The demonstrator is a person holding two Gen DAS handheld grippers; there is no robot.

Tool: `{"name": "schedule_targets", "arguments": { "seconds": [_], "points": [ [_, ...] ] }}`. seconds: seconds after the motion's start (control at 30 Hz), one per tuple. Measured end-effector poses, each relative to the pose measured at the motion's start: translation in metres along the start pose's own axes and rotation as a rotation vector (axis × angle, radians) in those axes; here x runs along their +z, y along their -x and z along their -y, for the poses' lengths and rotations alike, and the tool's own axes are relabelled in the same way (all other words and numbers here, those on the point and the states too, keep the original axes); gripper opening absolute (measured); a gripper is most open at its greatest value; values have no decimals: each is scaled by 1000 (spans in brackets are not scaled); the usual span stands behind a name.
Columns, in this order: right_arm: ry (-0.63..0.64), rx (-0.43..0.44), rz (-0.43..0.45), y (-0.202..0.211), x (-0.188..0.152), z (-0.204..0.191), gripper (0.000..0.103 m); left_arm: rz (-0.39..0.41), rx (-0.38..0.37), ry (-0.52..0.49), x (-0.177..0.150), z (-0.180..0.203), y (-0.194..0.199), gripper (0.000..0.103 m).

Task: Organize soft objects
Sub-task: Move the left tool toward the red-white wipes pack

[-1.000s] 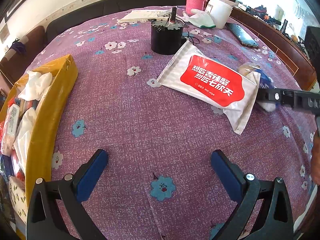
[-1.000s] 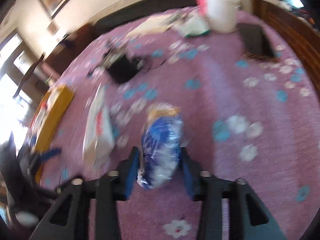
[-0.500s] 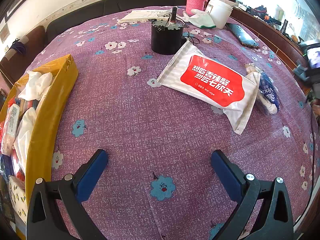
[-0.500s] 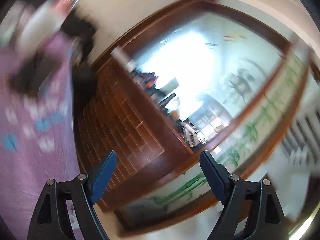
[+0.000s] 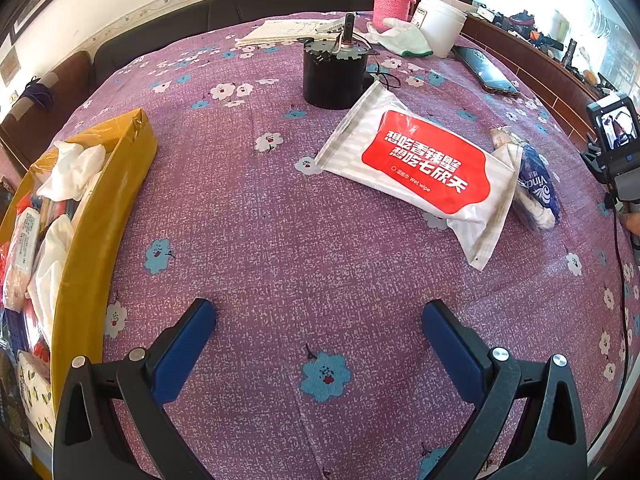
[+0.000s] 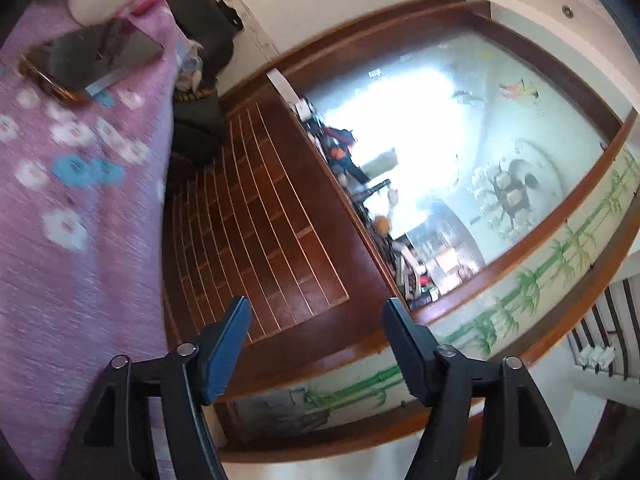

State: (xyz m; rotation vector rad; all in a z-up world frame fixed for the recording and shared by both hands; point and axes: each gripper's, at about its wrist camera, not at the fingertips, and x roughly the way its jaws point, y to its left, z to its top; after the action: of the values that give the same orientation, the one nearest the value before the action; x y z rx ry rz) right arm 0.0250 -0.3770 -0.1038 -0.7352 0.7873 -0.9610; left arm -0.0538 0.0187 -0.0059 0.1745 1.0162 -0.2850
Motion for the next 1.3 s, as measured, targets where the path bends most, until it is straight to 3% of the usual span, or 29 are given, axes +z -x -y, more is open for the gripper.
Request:
{"name": "schedule_targets", "arguments": {
  "seconds": [0.13,0.23,0.3,0.37,0.4,0.5,0.57,0.63,0.73,0.87,1.0,1.07,1.1,1.13,1.2,1.3],
  "points": [
    [-15,-112,-88,-27,-8,22,86,-22,-8,-3,1,-1,0,103],
    [-127,-66,-74,-8,-5,59,87,-25,-98,71,9,-7,9,103],
    [-244,151,-23,21,5,84,94,5,-157,135,21,-10,15,103],
    [-352,454,24,49,13,100,100,23,-204,192,38,-7,15,103],
    [-406,608,45,64,16,106,100,19,-217,202,42,-5,13,103],
    [-476,939,65,97,24,103,100,-12,-252,240,59,7,-6,103],
    [-465,1098,79,120,29,92,100,-35,-269,270,65,8,-17,103],
    [-437,1199,80,136,33,77,100,-59,-297,324,70,8,-30,103],
    [-403,1351,48,159,36,50,100,-33,-285,342,81,13,-35,103],
    [-382,1411,25,176,31,20,99,-19,-241,305,92,27,-44,102],
    [-402,1442,2,177,23,16,96,-12,-178,194,98,46,-49,102],
    [-413,1426,6,173,20,21,96,2,-159,115,95,55,-46,77],
    [-413,1410,14,171,19,25,96,12,-151,47,93,62,-43,59],
    [-409,1402,20,167,20,31,96,13,-174,22,90,63,-41,48],
    [-393,1395,21,166,21,33,96,3,-209,6,84,61,-36,43],
    [-355,1392,21,171,26,26,95,28,-184,1,71,49,-24,43]
  ]
}}
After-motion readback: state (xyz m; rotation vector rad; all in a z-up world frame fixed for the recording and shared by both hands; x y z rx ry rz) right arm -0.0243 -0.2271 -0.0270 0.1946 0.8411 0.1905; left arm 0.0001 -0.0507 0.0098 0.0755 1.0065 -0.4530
